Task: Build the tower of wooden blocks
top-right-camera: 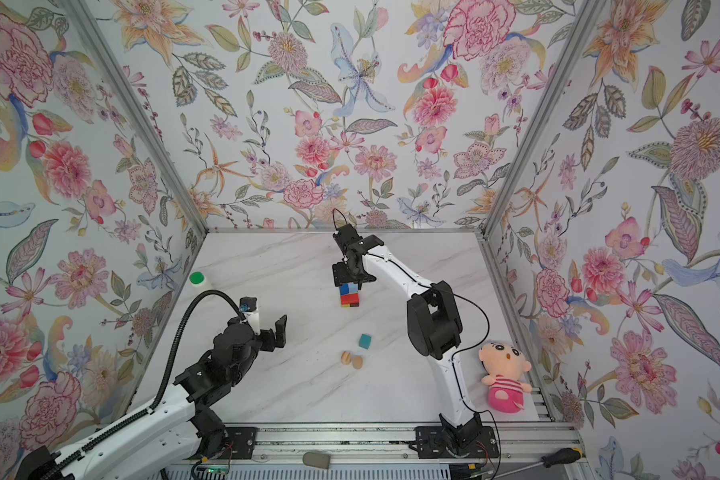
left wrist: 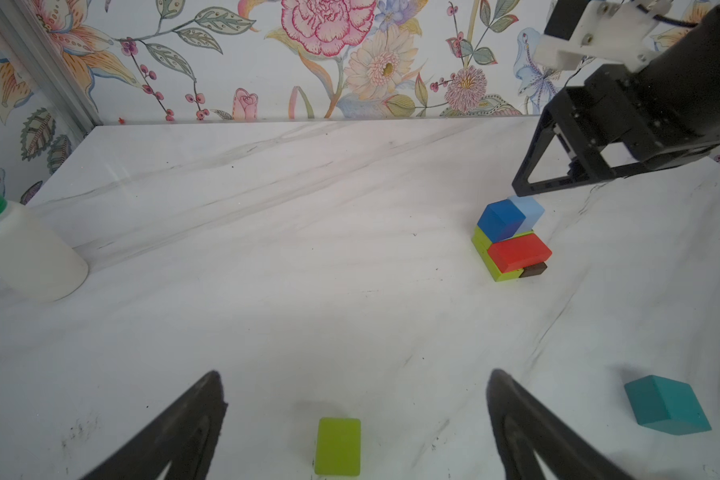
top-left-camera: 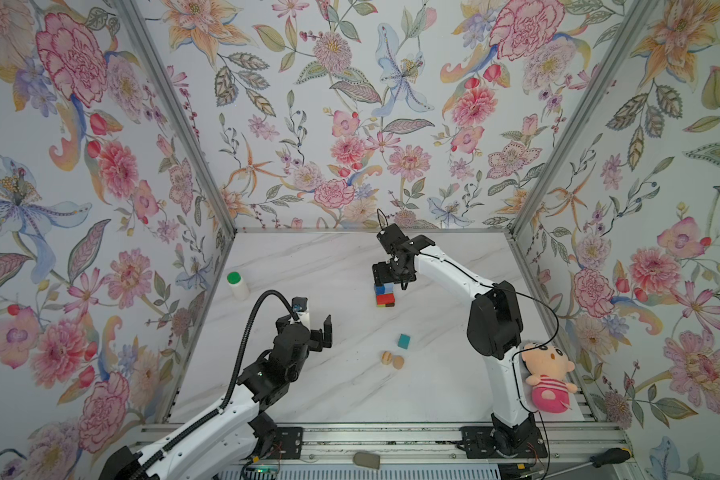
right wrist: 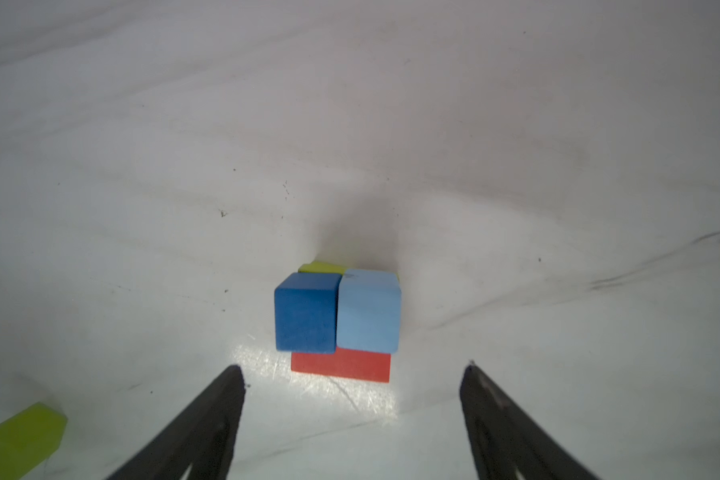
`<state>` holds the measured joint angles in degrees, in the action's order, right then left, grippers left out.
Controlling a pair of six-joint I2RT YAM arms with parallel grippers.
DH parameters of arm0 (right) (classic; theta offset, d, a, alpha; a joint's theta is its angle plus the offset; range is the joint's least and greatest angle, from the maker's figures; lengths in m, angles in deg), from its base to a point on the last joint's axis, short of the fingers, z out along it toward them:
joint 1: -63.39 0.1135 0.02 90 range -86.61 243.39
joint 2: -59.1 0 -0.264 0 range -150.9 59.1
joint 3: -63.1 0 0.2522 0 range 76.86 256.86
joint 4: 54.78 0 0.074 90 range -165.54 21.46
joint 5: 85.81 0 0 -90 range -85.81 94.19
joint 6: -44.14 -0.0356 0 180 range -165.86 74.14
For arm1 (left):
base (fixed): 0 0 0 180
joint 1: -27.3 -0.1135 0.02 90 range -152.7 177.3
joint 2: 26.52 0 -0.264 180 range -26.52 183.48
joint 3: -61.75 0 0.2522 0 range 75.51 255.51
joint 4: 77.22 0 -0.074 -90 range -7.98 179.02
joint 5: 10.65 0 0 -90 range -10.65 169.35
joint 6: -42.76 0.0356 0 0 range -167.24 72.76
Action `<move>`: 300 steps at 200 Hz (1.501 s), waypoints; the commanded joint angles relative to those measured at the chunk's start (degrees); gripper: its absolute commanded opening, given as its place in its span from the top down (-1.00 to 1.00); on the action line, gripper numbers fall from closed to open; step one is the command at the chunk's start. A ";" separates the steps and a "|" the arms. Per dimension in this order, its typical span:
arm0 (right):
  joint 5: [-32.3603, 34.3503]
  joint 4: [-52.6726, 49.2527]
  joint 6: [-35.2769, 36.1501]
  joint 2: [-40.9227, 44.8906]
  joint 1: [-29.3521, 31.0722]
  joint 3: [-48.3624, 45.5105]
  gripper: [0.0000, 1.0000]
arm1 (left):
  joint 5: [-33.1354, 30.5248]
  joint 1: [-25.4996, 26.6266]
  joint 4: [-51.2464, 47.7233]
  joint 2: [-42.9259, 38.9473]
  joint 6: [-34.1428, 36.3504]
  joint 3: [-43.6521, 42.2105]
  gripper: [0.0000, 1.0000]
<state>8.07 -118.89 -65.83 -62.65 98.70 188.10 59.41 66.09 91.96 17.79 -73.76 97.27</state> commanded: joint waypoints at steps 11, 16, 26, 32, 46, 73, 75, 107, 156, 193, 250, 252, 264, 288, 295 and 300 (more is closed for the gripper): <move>3.47 -1.18 -1.82 8.83 1.11 -8.16 -0.60 | 3.44 -0.66 -2.04 -1.49 -2.84 1.21 -0.98; 3.85 -0.78 -2.12 10.18 1.16 -9.97 -0.58 | 3.90 -0.55 -2.06 -1.67 -3.39 1.09 -0.98; 3.96 0.46 -2.77 13.09 1.33 -14.69 -0.53 | 4.94 -0.02 -1.90 -2.02 -4.42 0.60 -0.98; 3.92 1.59 -3.41 14.97 1.40 -17.72 -0.51 | 5.05 0.64 -1.96 -2.20 -4.96 0.36 -0.98; 3.08 4.17 -4.73 19.54 1.41 -25.07 -0.46 | 3.80 2.86 -2.47 -2.64 -6.09 -0.16 -0.98; 1.48 8.54 -7.36 27.42 1.34 -37.12 -0.38 | -0.94 10.33 -3.15 -1.95 -8.15 -0.73 -0.98; 1.31 8.83 -7.52 27.90 1.41 -37.87 -0.37 | -1.27 10.85 -3.01 -1.84 -8.40 -0.83 -0.98; -0.13 11.94 -9.80 33.48 1.40 -46.98 -0.31 | -3.34 17.91 -0.62 2.59 -11.46 -1.08 -0.98; -0.43 13.20 -10.89 37.69 4.40 -51.15 -0.28 | -8.26 21.25 -5.32 3.22 -12.64 0.65 -0.98; -2.38 13.92 -10.99 37.06 4.84 -50.55 -0.28 | -12.93 21.19 -13.27 1.00 -14.27 0.82 -0.98; -3.93 16.32 -12.73 31.46 7.27 -50.95 -0.21 | -11.31 20.85 -9.79 3.75 -14.03 -0.05 -0.98; -3.94 16.33 -12.75 31.31 7.31 -50.88 -0.21 | -11.27 20.82 -9.71 3.93 -13.94 -0.01 -0.98; -3.88 16.44 -13.07 30.36 7.48 -50.64 -0.20 | -10.83 20.33 -9.07 4.90 -13.32 0.11 -0.98; -3.88 16.61 -13.74 28.85 7.49 -50.25 -0.17 | -8.82 18.72 -7.40 6.14 -11.74 -0.05 -0.98; -3.80 16.59 -14.03 28.38 7.49 -50.09 -0.17 | -8.11 18.09 -6.94 6.29 -11.32 -0.22 -0.99; -3.74 16.55 -14.22 28.11 7.46 -50.03 -0.17 | -7.65 17.66 -6.56 6.31 -11.08 -0.40 -0.98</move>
<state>4.57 -102.76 -78.31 -32.95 105.96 137.48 49.75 85.60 82.70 23.67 -86.85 97.27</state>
